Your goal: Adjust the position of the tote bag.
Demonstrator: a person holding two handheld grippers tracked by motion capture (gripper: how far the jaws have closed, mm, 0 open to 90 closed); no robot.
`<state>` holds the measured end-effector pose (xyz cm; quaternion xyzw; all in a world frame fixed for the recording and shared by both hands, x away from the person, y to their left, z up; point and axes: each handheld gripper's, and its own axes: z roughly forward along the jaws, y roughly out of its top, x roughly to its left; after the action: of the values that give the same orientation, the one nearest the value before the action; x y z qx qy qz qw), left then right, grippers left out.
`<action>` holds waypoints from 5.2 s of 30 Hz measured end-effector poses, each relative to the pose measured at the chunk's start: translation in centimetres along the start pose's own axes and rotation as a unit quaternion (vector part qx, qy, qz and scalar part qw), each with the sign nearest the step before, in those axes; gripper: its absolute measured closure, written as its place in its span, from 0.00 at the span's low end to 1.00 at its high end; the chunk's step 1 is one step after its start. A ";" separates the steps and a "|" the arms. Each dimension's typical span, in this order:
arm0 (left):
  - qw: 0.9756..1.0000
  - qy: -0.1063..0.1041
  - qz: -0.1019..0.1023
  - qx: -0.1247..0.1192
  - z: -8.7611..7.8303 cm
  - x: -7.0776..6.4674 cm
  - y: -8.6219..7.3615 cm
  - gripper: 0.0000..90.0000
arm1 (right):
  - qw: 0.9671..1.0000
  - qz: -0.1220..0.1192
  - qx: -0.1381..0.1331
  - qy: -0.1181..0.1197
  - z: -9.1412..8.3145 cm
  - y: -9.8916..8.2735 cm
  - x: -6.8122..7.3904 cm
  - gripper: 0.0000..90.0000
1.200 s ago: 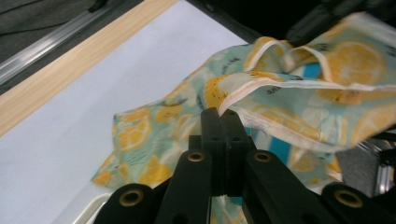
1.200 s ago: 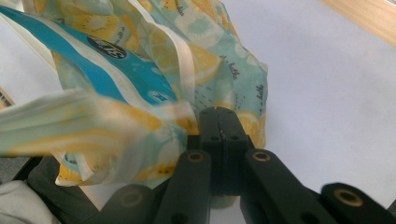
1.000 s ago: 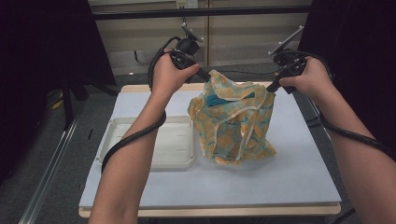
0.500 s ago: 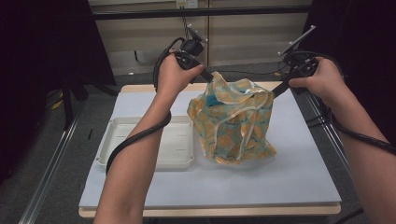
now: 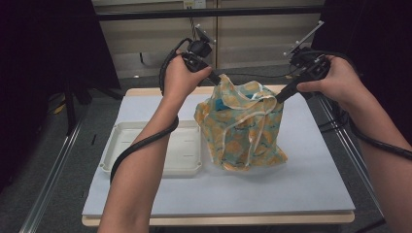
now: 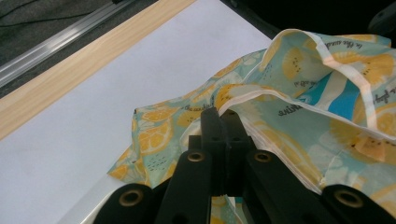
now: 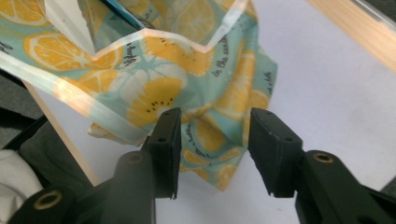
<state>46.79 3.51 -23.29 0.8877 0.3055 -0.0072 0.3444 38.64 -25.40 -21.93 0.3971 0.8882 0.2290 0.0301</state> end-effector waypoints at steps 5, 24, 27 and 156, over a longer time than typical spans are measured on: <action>1.000 -0.001 -0.002 0.004 0.1 0.4 -0.1 1.00 | 1.000 -0.004 0.016 0.001 1.4 0.7 0.0 0.77; 0.999 0.005 -0.040 0.023 1.5 2.8 -1.5 1.00 | 0.998 0.064 0.005 0.025 -0.3 -2.7 -3.6 1.00; 0.998 0.007 -0.051 0.025 1.8 3.2 -1.9 1.00 | 0.997 0.069 0.004 0.027 0.1 -3.3 -4.0 1.00; 0.999 0.024 -0.045 0.007 3.6 4.5 -1.9 1.00 | 0.997 0.075 0.006 -0.022 3.0 -2.9 -4.3 1.00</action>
<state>50.18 4.79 -28.19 0.8752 0.3536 -0.0036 0.3300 40.27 -28.99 -26.42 0.4676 0.8564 0.2170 0.0298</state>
